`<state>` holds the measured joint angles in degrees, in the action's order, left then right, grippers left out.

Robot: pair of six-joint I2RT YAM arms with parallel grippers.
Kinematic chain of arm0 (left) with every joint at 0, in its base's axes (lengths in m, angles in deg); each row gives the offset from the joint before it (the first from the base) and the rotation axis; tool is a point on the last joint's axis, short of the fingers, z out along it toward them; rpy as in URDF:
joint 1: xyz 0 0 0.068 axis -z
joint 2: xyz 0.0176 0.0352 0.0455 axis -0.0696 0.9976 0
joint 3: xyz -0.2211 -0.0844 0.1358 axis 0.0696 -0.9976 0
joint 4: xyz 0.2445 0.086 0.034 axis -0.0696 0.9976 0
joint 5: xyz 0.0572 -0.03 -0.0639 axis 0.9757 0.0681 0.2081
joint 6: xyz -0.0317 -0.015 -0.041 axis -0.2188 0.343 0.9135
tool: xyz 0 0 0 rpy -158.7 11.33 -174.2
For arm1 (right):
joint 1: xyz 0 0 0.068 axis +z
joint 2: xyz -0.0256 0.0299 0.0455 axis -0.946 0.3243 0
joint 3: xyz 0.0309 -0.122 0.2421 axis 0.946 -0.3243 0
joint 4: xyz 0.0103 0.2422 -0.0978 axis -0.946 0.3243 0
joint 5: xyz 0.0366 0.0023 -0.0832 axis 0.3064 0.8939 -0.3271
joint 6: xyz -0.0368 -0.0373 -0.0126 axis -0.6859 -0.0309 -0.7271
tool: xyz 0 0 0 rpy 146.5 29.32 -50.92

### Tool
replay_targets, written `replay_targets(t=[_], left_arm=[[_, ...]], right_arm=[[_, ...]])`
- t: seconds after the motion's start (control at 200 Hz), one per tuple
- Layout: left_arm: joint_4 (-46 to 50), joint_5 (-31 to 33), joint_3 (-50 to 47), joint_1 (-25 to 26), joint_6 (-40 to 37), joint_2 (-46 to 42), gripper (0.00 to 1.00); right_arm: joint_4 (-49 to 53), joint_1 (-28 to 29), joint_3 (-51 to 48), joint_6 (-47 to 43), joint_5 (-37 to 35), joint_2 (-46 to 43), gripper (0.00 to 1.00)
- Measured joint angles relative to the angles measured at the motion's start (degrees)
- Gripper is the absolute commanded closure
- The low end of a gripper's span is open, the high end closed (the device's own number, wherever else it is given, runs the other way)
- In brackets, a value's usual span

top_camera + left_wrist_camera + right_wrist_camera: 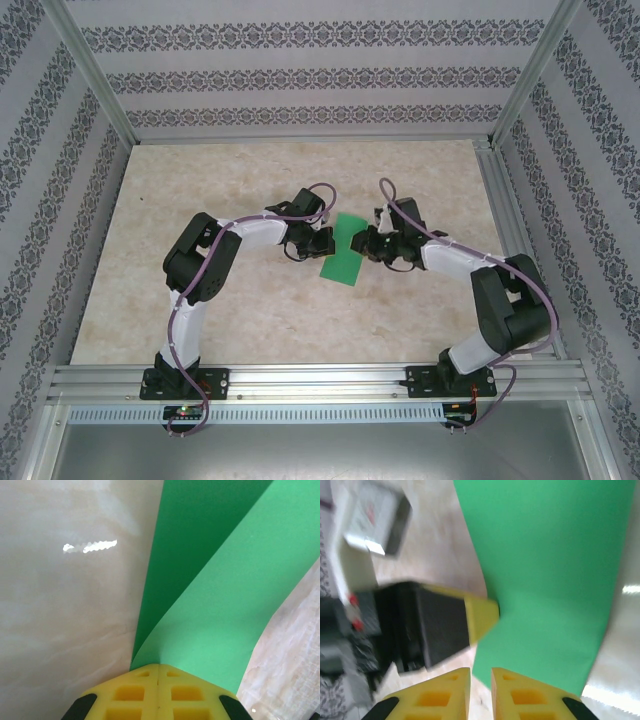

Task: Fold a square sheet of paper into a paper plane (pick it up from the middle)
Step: Fold the square sheet of paper in half at the center of the table.

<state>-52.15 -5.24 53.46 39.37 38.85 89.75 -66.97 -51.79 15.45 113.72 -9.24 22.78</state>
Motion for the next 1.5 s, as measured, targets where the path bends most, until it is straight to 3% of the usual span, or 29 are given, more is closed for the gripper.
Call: replay_targets(t=[0.235, 0.52, 1.059, 1.504], left_arm=[[0.0, 0.1, 0.0, 0.0, 0.0, 0.0, 0.94], [0.0, 0.1, 0.0, 0.0, -0.3, 0.0, 0.94], [0.0, 0.2, 0.0, 0.1, -1.3, 0.0, 0.94], [0.0, 0.2, 0.0, 0.1, -1.4, 0.0, 0.95]], right_arm=[[0.4, -1.2, 8.2, -2.7, -1.7, 9.0, 0.81], [0.9, -4.9, 9.3, -3.9, -2.8, 17.6, 0.82], [1.9, -5.2, 14.7, -4.2, -3.0, 16.7, 0.81], [3.3, -6.7, 17.7, -5.4, -5.7, 22.7, 0.82]])
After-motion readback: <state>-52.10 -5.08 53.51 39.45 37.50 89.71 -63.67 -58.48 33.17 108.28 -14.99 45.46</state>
